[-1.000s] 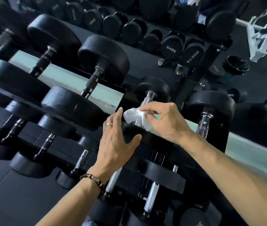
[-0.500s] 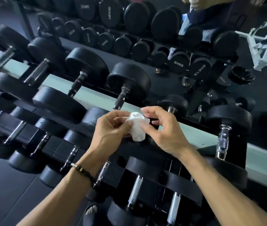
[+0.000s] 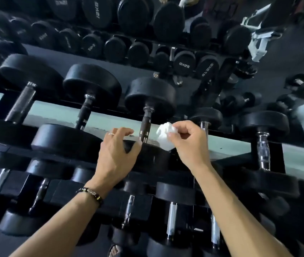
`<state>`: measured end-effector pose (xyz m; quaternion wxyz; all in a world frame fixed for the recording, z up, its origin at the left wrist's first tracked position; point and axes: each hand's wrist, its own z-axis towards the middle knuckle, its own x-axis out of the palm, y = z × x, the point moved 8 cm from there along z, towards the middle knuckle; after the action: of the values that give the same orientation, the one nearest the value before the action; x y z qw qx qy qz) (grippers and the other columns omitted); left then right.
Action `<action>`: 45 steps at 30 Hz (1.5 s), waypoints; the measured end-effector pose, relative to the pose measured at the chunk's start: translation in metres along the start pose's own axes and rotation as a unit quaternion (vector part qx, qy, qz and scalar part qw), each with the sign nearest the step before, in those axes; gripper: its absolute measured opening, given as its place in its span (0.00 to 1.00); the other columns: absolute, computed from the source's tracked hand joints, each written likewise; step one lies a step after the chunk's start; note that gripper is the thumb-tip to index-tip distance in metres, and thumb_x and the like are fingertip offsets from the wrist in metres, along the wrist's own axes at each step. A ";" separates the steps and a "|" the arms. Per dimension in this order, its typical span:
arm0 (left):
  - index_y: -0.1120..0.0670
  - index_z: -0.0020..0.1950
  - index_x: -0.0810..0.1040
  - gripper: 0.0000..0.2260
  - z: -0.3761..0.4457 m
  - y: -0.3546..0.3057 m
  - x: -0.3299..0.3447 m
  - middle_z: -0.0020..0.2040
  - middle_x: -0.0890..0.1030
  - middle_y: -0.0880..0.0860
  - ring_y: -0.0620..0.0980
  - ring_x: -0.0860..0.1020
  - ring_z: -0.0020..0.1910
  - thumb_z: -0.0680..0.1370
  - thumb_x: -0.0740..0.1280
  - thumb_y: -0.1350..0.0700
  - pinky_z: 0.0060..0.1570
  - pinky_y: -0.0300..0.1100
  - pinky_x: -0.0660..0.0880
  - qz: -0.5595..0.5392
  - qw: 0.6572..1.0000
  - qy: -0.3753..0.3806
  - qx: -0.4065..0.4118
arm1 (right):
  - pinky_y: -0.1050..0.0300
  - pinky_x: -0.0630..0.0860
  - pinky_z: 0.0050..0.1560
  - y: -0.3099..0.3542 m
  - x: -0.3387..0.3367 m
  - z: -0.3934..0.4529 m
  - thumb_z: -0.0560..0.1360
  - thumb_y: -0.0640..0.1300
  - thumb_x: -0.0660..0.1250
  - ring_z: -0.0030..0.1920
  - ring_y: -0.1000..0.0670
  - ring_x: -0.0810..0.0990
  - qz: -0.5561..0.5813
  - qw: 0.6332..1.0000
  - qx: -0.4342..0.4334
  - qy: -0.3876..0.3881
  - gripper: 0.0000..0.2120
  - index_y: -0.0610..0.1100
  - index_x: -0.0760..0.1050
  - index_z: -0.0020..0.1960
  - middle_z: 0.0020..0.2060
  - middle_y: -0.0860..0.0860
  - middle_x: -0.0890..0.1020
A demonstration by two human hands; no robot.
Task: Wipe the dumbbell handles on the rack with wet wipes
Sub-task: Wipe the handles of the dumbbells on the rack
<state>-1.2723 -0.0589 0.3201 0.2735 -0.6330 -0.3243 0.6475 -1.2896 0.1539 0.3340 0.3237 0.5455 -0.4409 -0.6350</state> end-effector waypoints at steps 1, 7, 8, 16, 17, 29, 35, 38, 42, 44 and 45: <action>0.52 0.63 0.75 0.20 0.001 0.006 0.008 0.55 0.77 0.48 0.51 0.74 0.59 0.76 0.64 0.41 0.63 0.49 0.70 0.009 1.000 0.017 -0.005 | 0.73 0.72 0.43 -0.008 0.002 0.006 0.75 0.41 0.73 0.42 0.65 0.79 -0.018 1.000 0.008 -0.005 0.02 0.47 0.81 0.46 0.41 0.57 0.83; 0.48 0.60 0.76 0.30 0.009 0.016 0.025 0.57 0.77 0.45 0.47 0.73 0.57 0.69 0.55 0.31 0.63 0.50 0.68 0.028 0.999 -0.014 -0.043 | 0.69 0.73 0.39 -0.027 0.026 0.062 0.76 0.40 0.72 0.38 0.58 0.79 -0.074 0.996 -0.037 -0.044 0.03 0.46 0.81 0.44 0.37 0.58 0.82; 0.48 0.58 0.77 0.29 0.010 0.018 0.025 0.55 0.77 0.44 0.46 0.73 0.55 0.68 0.55 0.30 0.60 0.49 0.69 0.028 0.998 -0.023 -0.042 | 0.67 0.74 0.38 -0.027 0.036 0.070 0.77 0.41 0.71 0.38 0.56 0.80 -0.073 0.995 -0.053 -0.033 0.02 0.46 0.83 0.46 0.37 0.57 0.83; 0.49 0.54 0.79 0.24 0.011 0.019 0.024 0.48 0.77 0.41 0.44 0.75 0.50 0.71 0.60 0.33 0.53 0.50 0.74 0.031 0.998 -0.059 -0.017 | 0.73 0.74 0.54 -0.036 0.083 0.060 0.77 0.37 0.71 0.50 0.67 0.78 -0.051 0.982 -0.102 0.153 0.08 0.45 0.86 0.54 0.42 0.65 0.78; 0.50 0.54 0.79 0.24 0.011 0.019 0.024 0.48 0.77 0.41 0.44 0.75 0.50 0.71 0.60 0.33 0.53 0.50 0.74 0.031 0.998 -0.058 -0.016 | 0.71 0.74 0.56 -0.037 0.082 0.055 0.77 0.37 0.71 0.52 0.65 0.79 -0.050 0.973 -0.107 0.198 0.08 0.45 0.86 0.54 0.44 0.66 0.79; 0.50 0.55 0.78 0.25 0.010 0.021 0.023 0.48 0.76 0.42 0.45 0.75 0.50 0.70 0.60 0.33 0.52 0.50 0.74 0.025 0.997 -0.069 -0.022 | 0.67 0.75 0.47 -0.014 0.085 0.050 0.76 0.33 0.69 0.42 0.58 0.76 -0.142 0.919 -0.333 0.156 0.10 0.46 0.86 0.48 0.46 0.63 0.75; 0.50 0.54 0.78 0.24 0.010 0.023 0.023 0.47 0.76 0.41 0.43 0.75 0.49 0.70 0.61 0.33 0.51 0.47 0.74 0.026 0.997 -0.069 -0.020 | 0.51 0.80 0.34 -0.003 0.082 0.079 0.73 0.30 0.64 0.38 0.49 0.79 -0.203 0.920 -0.336 0.017 0.13 0.42 0.85 0.48 0.41 0.49 0.80; 0.49 0.52 0.77 0.23 0.009 0.024 0.024 0.46 0.76 0.42 0.42 0.75 0.48 0.70 0.61 0.33 0.51 0.45 0.73 0.030 0.997 -0.073 -0.021 | 0.50 0.79 0.44 -0.002 0.107 0.047 0.74 0.28 0.64 0.47 0.49 0.81 -0.147 0.880 -0.387 0.232 0.11 0.39 0.83 0.47 0.47 0.49 0.80; 0.49 0.51 0.77 0.23 0.009 0.026 0.024 0.46 0.76 0.42 0.43 0.74 0.47 0.70 0.60 0.32 0.50 0.44 0.72 0.038 0.996 -0.072 -0.024 | 0.48 0.82 0.45 -0.002 0.110 0.066 0.77 0.31 0.67 0.48 0.48 0.83 -0.164 0.857 -0.398 0.282 0.08 0.40 0.83 0.50 0.50 0.48 0.81; 0.49 0.51 0.77 0.24 0.008 0.025 0.024 0.46 0.75 0.42 0.43 0.74 0.48 0.70 0.59 0.31 0.49 0.45 0.72 0.038 0.996 -0.075 -0.027 | 0.46 0.82 0.41 0.000 0.102 0.084 0.76 0.31 0.66 0.46 0.48 0.82 -0.207 0.872 -0.406 0.181 0.10 0.41 0.82 0.50 0.49 0.49 0.81; 0.49 0.51 0.77 0.24 0.008 0.025 0.024 0.46 0.75 0.42 0.43 0.74 0.48 0.70 0.59 0.31 0.49 0.45 0.72 0.039 0.996 -0.074 -0.028 | 0.46 0.82 0.41 0.001 0.102 0.083 0.74 0.29 0.65 0.45 0.48 0.81 -0.213 0.872 -0.406 0.170 0.11 0.41 0.82 0.49 0.49 0.49 0.81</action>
<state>-1.2805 -0.0578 0.2854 0.2051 -0.6028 -0.3370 0.6935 -1.3905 0.0799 0.2946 0.4438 0.5461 0.0449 -0.7091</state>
